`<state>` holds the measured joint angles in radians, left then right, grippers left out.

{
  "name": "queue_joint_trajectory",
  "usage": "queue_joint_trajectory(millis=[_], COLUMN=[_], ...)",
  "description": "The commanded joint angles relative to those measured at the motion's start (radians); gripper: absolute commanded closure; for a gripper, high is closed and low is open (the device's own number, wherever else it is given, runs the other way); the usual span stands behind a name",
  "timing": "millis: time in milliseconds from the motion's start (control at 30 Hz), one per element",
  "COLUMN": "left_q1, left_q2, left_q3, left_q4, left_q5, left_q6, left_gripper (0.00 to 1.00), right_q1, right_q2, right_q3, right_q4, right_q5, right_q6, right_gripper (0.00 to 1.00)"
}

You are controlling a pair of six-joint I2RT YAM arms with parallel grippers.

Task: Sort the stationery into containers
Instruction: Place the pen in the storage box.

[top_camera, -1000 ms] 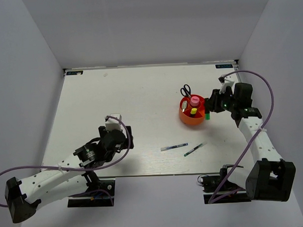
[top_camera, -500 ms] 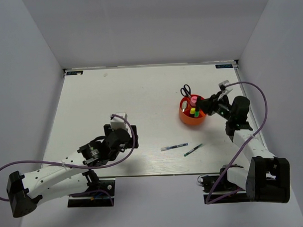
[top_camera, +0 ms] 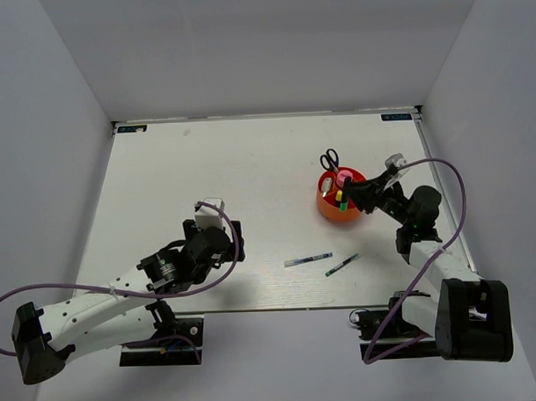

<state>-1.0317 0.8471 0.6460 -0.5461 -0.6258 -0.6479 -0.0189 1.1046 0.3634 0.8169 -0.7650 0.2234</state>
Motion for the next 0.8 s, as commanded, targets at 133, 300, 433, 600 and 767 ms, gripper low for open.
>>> queue_joint_trajectory(millis=[133,300,433,600,767], left_q1=[-0.016,-0.025,-0.040,-0.050,-0.059], left_q2=[-0.011,0.009,0.029,0.038,0.044], left_q3=[0.007,0.014,0.023,0.027,0.026], left_q4=[0.002,0.006,0.014,0.012,0.014], left_q5=[-0.012,-0.014,-0.021,-0.023,-0.026], left_q6=[-0.016,-0.016,-0.016,-0.016,-0.022], left_gripper=[0.01,0.01,0.01,0.01,0.01], right_q1=[0.005,0.005,0.005,0.007,0.013], right_q2=[-0.008,-0.003,-0.002,-0.009,-0.003], right_q3=[-0.083,-0.147,-0.161,-0.153,-0.146], right_q4=[0.253,0.350,0.370,0.373,0.381], right_q5=[0.075,0.139,0.184,0.197,0.222], right_q6=[-0.065,-0.108,-0.121,-0.096,-0.081], right_gripper=[1.00,1.00,1.00,1.00,1.00])
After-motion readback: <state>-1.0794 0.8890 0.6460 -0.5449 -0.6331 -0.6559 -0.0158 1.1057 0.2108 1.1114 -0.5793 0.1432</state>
